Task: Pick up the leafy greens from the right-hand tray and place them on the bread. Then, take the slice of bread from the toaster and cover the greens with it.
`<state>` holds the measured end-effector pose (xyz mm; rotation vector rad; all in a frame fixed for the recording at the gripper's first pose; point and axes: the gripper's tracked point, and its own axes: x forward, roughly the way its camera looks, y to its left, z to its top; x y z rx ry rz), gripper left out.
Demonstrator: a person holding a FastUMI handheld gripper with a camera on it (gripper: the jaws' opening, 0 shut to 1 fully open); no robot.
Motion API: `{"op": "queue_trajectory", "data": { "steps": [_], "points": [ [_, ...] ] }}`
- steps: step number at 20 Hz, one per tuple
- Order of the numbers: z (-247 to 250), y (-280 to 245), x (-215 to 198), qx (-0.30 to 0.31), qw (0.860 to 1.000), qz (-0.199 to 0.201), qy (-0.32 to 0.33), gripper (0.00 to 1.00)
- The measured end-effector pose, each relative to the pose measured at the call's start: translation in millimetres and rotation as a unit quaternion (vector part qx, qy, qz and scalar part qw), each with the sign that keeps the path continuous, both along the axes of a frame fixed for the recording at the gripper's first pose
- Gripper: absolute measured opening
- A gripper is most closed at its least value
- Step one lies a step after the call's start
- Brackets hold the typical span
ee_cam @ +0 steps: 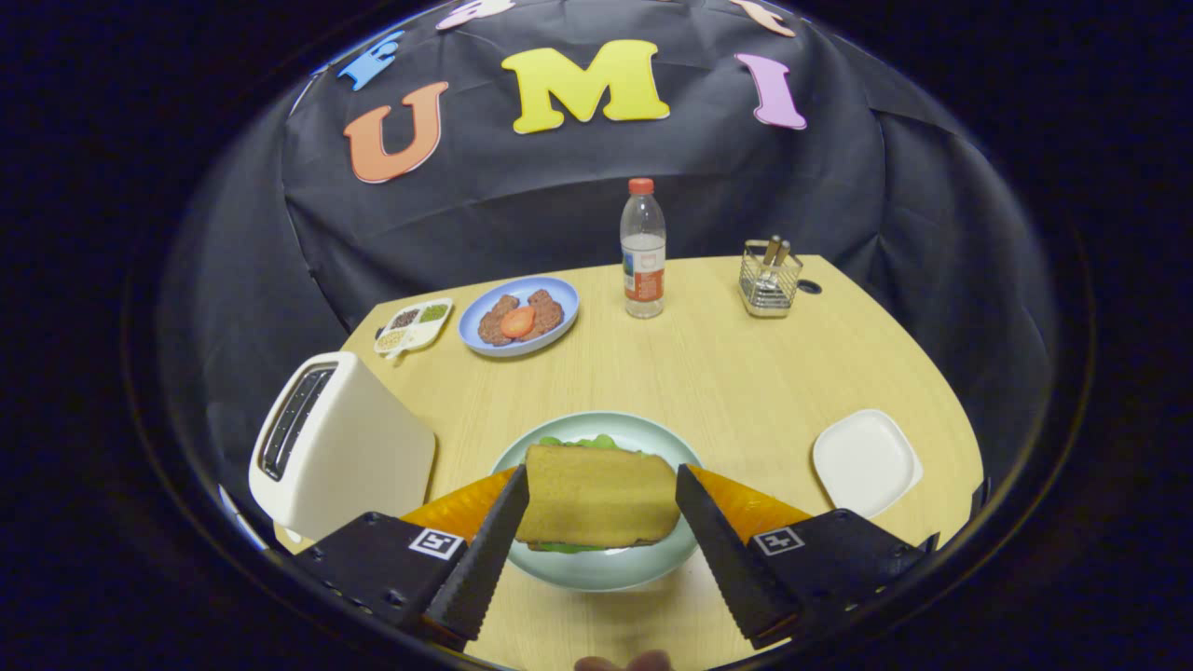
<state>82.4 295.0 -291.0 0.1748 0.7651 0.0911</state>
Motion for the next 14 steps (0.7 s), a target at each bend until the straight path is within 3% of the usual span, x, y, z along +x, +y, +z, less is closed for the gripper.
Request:
{"op": "queue_trajectory", "data": {
  "steps": [9, 14],
  "points": [
    [100, -36, -1, -0.028, 0.992, 0.032, -0.123, 0.96],
    [178, -93, -4, -0.046, 0.979, 0.01, -0.198, 0.96]
  ]
}}
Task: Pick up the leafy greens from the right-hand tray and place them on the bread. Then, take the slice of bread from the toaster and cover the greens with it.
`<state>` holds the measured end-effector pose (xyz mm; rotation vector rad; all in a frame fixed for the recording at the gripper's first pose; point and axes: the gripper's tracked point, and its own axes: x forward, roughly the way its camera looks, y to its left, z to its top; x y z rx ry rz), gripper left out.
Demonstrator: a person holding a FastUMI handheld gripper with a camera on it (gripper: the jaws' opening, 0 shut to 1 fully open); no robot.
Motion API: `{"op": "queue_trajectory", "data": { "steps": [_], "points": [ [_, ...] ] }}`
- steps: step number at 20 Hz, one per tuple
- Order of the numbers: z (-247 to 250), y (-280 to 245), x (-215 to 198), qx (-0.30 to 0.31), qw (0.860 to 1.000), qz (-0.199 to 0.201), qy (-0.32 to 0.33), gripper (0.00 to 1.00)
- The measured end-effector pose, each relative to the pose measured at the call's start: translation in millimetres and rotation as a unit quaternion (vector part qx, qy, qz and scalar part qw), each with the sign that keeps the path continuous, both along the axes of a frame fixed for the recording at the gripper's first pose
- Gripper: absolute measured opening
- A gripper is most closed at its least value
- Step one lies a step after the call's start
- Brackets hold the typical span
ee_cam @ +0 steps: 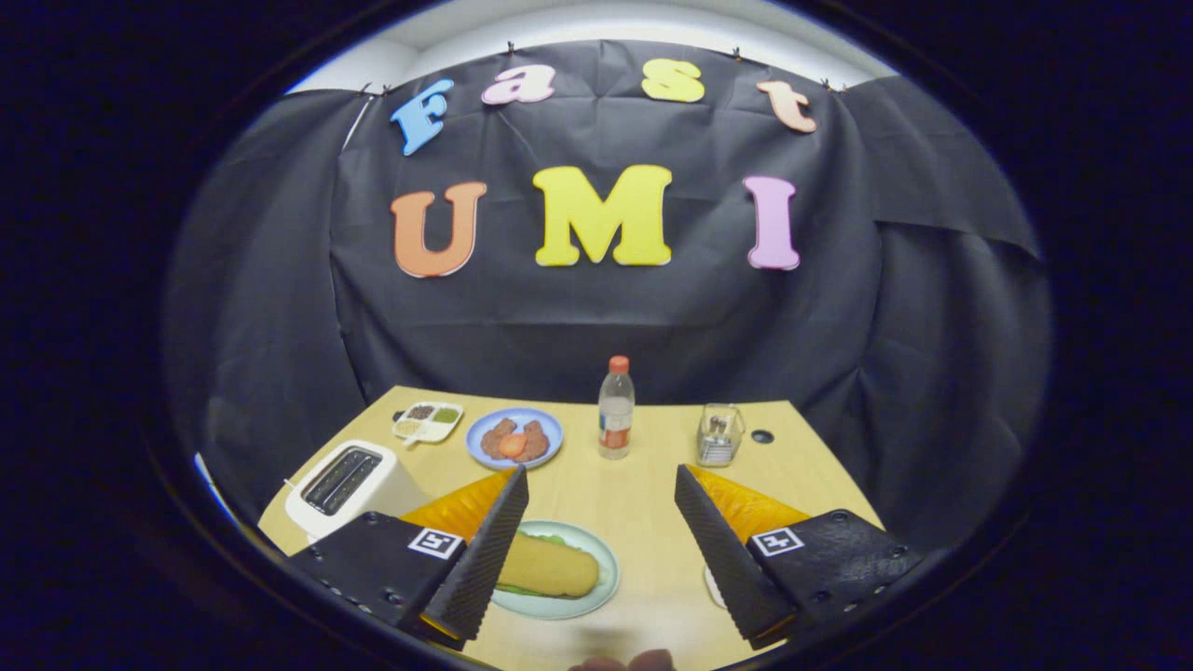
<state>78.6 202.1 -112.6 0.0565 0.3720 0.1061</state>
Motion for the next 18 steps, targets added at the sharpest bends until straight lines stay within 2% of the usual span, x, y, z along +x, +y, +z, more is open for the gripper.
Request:
{"op": "queue_trajectory", "data": {
  "steps": [7, 15, 18],
  "points": [
    [98, -78, -22, 0.025, 0.994, -0.045, -0.094, 0.96],
    [173, -138, -55, 0.033, 0.981, -0.07, -0.18, 0.96],
    [184, -156, -65, 0.022, 0.977, -0.078, -0.199, 0.96]
  ]
}}
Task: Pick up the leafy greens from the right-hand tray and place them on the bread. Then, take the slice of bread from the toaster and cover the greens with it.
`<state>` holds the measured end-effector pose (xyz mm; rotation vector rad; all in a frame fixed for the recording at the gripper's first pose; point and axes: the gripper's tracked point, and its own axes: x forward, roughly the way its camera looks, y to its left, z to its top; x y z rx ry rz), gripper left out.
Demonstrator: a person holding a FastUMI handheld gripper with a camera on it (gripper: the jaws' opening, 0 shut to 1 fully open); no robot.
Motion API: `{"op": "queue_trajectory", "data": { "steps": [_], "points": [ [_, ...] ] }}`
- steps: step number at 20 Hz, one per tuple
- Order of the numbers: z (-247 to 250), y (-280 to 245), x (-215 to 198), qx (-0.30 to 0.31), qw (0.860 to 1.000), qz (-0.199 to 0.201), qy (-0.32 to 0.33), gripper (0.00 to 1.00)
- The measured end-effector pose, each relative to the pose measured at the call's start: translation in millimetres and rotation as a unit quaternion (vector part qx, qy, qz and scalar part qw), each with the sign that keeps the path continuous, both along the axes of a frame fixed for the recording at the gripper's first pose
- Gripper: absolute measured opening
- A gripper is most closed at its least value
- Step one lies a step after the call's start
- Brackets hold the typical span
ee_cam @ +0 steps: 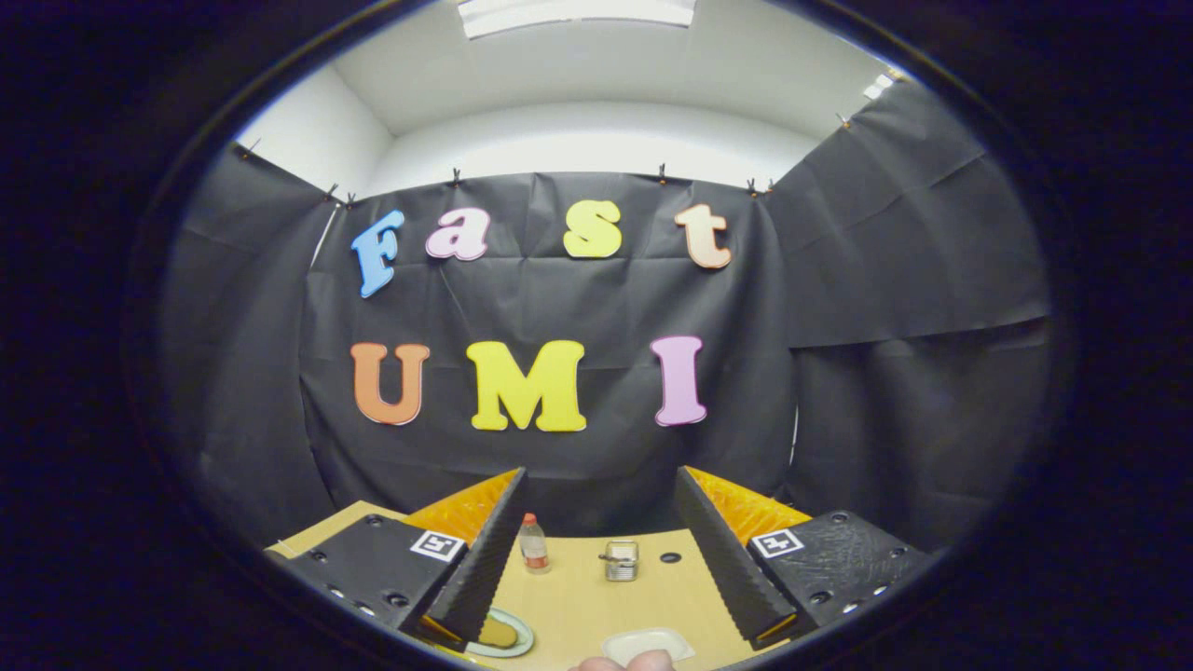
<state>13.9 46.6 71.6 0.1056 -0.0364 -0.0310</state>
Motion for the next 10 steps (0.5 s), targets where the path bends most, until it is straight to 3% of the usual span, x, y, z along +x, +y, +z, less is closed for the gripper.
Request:
{"op": "queue_trajectory", "data": {
  "steps": [10],
  "points": [
    [-3.2, -13.4, -7.0, 0.005, 1.0, 0.005, 0.0, 0.96]
  ]
}}
